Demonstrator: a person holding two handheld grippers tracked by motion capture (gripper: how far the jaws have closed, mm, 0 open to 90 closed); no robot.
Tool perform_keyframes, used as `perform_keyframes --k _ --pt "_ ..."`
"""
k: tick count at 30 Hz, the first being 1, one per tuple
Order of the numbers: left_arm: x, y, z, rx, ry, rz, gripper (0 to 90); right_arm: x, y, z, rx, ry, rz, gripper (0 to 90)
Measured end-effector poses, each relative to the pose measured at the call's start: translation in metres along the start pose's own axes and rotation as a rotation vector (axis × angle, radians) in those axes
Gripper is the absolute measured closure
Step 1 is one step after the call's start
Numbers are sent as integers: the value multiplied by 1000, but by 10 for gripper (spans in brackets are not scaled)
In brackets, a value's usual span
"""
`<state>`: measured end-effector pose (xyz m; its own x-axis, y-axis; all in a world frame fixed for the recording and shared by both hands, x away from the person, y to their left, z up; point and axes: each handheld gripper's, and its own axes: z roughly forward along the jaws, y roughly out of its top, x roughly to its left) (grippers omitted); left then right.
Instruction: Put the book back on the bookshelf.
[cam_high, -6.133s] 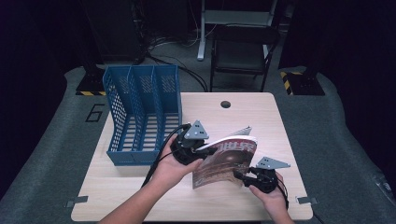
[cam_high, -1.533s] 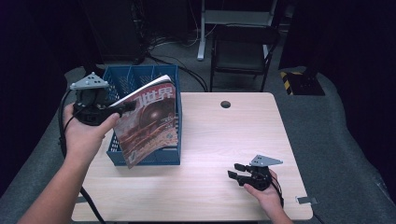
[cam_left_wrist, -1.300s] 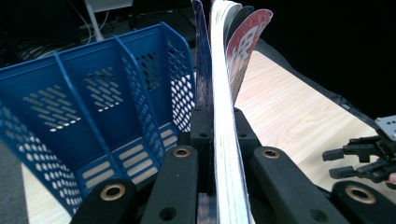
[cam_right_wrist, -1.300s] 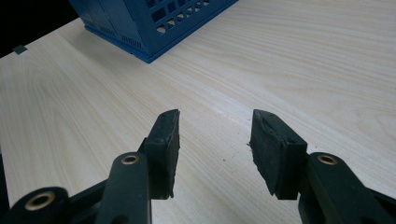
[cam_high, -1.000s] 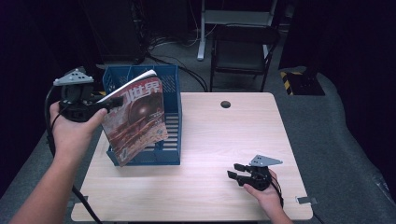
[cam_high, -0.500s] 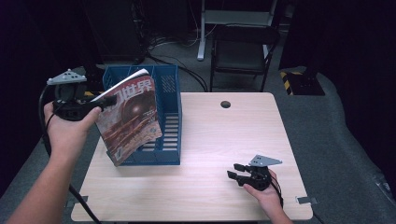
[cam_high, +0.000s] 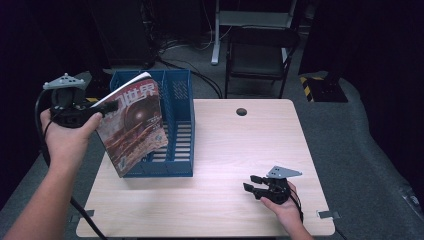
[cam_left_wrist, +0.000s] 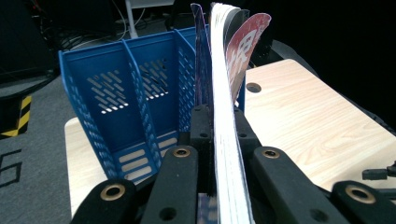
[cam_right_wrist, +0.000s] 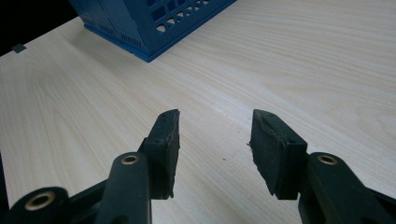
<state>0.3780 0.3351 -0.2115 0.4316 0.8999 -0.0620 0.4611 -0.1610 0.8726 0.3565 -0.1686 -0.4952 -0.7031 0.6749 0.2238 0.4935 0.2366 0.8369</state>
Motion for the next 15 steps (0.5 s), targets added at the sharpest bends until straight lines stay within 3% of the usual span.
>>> perform_keyframes --k 15 --pt "13 -1 5 -11 40 -37 838 1 0 0 -11 -8 2 523"
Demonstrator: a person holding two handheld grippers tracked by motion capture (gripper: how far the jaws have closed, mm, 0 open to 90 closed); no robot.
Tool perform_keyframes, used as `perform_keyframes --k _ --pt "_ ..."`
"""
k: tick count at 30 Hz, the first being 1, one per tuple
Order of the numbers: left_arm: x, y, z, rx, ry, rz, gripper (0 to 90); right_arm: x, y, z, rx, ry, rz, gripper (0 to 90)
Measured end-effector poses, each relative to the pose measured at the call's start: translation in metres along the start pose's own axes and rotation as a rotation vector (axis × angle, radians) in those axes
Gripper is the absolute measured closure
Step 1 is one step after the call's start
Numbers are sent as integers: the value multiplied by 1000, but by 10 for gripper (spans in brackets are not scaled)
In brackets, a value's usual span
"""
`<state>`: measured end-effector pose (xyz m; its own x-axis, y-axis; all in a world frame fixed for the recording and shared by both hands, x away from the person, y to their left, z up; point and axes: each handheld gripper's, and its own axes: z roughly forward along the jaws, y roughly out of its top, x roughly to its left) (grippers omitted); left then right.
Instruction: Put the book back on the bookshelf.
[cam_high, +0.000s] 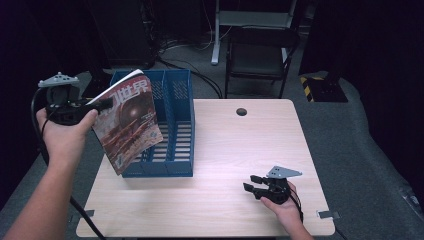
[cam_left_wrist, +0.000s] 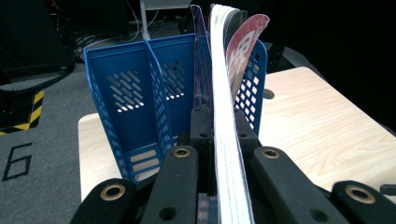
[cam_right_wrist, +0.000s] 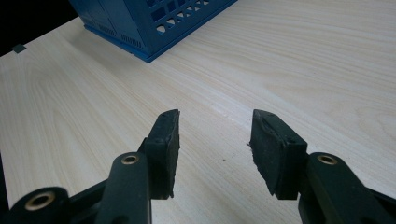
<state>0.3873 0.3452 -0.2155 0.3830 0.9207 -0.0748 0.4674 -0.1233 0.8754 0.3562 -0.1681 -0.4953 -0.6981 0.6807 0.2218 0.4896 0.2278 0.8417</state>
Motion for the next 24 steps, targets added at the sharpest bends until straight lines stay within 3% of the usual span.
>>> perform_keyframes --k 10,24 --pt "1 8 13 -17 32 -25 838 -2 0 -3 -1 3 -2 525" --pt "-7 16 37 -9 53 -21 839 -1 1 -5 -14 2 -7 528"
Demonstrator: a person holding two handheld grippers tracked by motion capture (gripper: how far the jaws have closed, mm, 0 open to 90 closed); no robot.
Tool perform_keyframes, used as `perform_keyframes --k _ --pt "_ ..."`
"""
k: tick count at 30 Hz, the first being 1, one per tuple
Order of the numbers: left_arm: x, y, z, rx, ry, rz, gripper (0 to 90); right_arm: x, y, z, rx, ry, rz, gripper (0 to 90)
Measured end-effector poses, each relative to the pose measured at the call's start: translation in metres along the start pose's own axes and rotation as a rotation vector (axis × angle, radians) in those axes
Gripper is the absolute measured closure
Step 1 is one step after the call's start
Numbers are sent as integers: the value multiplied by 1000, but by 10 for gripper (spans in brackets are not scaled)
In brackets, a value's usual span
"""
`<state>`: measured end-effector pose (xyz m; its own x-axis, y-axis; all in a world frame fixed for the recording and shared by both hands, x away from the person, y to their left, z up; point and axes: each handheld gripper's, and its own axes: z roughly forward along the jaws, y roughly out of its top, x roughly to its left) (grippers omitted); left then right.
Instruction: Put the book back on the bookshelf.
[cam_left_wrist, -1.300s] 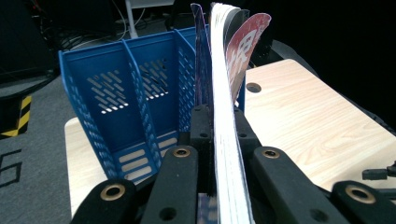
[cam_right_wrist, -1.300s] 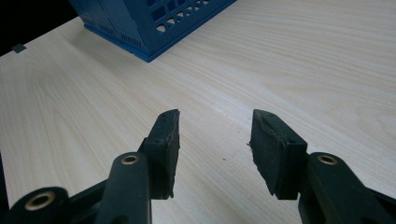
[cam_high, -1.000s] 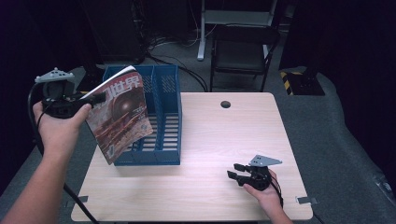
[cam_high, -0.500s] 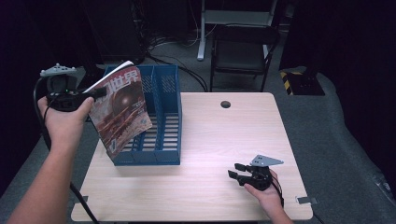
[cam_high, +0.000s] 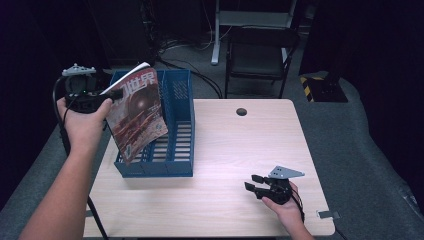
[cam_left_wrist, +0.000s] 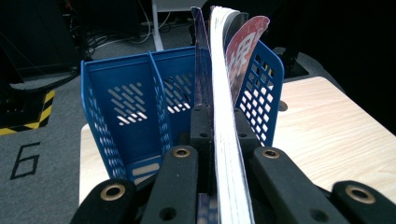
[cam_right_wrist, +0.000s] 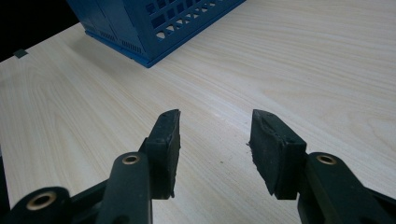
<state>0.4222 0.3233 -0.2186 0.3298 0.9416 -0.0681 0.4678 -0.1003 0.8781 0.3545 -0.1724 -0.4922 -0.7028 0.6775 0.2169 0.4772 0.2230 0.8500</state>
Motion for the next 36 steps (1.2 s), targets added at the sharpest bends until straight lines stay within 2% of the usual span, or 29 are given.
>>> perform_keyframes --k 10,21,29,36 --pt "1 2 15 -6 17 -25 839 -1 0 0 4 2 0 528" --pt "7 -3 38 -30 18 -64 839 -1 0 -1 4 2 -3 528" --pt "6 -4 50 -40 11 -92 839 -1 0 0 9 2 -1 527" --pt "0 -11 62 -35 19 -81 839 0 0 -1 1 5 -2 527"
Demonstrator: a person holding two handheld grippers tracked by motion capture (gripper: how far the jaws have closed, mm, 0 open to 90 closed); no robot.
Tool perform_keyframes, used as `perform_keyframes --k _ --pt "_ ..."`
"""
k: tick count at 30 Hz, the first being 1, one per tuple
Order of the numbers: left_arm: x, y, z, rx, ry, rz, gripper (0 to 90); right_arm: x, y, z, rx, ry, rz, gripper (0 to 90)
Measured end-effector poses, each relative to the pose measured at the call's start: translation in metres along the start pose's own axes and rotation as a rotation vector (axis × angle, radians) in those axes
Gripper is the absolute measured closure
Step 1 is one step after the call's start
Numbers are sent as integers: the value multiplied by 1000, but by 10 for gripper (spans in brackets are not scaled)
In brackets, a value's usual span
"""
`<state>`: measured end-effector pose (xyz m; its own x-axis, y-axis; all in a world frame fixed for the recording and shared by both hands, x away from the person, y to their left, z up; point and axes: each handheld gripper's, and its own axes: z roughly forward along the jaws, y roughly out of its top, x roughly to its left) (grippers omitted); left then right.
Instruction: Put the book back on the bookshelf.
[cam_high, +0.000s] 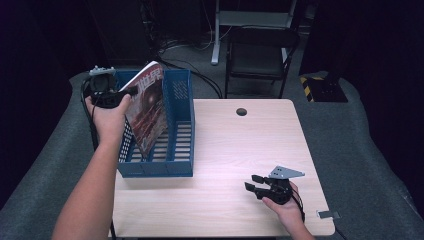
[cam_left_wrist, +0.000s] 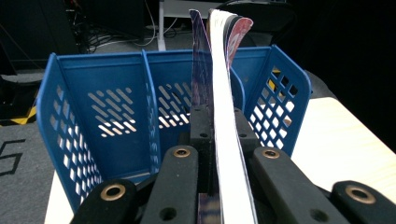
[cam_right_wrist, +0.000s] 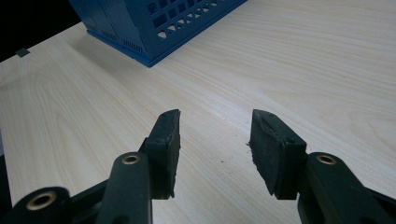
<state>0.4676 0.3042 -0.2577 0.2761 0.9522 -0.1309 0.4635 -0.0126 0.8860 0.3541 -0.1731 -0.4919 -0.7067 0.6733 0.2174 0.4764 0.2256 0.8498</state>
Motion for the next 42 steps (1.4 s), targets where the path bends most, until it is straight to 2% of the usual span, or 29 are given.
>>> perform_keyframes --k 6,26,32,42 --pt "-1 -8 7 9 -10 -2 839 0 0 0 0 1 0 527" --pt "1 -36 29 75 7 -8 839 1 0 1 3 4 1 527" --pt "0 -37 29 80 4 -3 838 1 0 1 6 4 -3 528" --pt "4 -40 21 133 16 12 832 1 0 2 6 8 -10 526"
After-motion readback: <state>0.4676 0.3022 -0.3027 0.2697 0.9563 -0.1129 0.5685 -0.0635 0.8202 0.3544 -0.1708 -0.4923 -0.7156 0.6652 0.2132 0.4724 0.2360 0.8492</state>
